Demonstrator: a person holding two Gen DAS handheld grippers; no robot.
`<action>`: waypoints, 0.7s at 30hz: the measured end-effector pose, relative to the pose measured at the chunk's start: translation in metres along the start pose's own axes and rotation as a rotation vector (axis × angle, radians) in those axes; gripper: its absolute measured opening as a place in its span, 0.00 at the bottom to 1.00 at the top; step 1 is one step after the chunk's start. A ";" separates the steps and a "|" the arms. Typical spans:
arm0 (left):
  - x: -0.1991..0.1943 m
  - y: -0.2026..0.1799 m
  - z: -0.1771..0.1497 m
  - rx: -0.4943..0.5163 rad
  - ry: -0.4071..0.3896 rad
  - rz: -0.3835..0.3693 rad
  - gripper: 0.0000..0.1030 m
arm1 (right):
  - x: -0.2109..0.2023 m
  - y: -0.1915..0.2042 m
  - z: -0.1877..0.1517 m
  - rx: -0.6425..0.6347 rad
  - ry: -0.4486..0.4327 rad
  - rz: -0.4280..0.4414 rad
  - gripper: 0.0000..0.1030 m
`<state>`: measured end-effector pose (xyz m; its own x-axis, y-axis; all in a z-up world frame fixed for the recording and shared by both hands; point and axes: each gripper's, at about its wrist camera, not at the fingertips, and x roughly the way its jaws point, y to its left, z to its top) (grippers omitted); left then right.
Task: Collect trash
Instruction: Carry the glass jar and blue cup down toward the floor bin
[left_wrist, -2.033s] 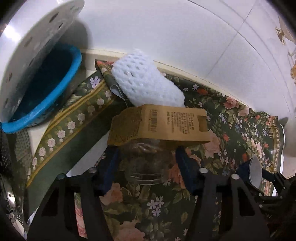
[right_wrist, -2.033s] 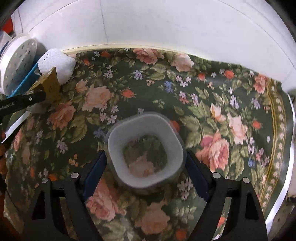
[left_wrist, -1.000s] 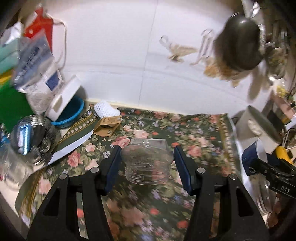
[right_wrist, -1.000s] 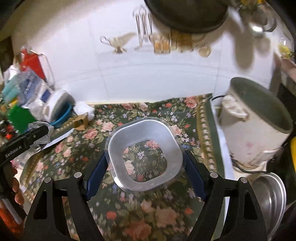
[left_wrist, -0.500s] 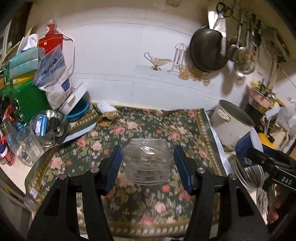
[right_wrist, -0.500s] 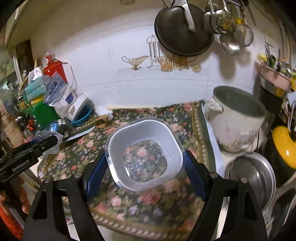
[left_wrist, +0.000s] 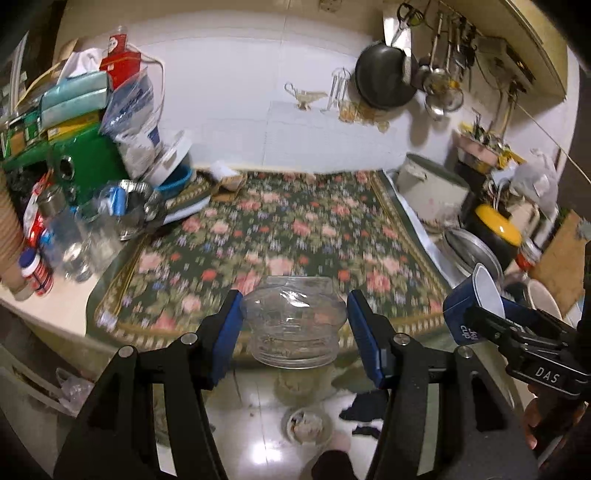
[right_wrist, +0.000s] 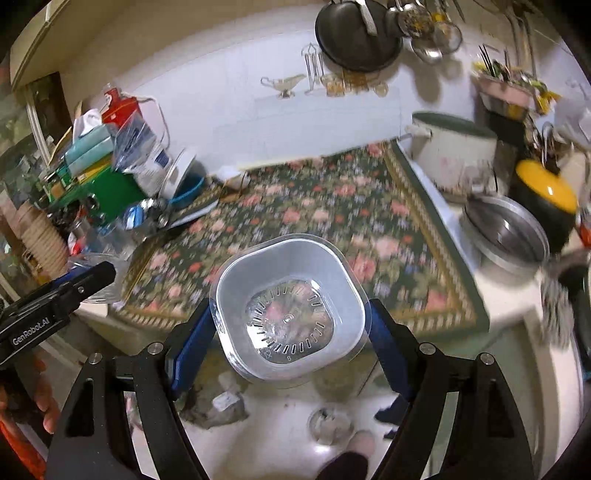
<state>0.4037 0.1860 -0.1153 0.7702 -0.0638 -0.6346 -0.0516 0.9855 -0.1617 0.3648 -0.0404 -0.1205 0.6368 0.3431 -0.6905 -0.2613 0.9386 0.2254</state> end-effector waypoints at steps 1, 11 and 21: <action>-0.003 0.002 -0.007 0.002 0.013 0.000 0.55 | -0.003 0.003 -0.007 0.001 0.012 -0.004 0.76; 0.008 0.000 -0.079 -0.013 0.201 -0.021 0.55 | -0.010 0.000 -0.064 0.011 0.169 -0.068 0.76; 0.093 -0.016 -0.175 -0.047 0.365 0.000 0.55 | 0.051 -0.055 -0.138 0.041 0.326 -0.096 0.76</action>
<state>0.3650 0.1363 -0.3042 0.4927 -0.1243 -0.8613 -0.0872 0.9777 -0.1910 0.3111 -0.0801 -0.2630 0.3897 0.2291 -0.8920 -0.1778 0.9691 0.1712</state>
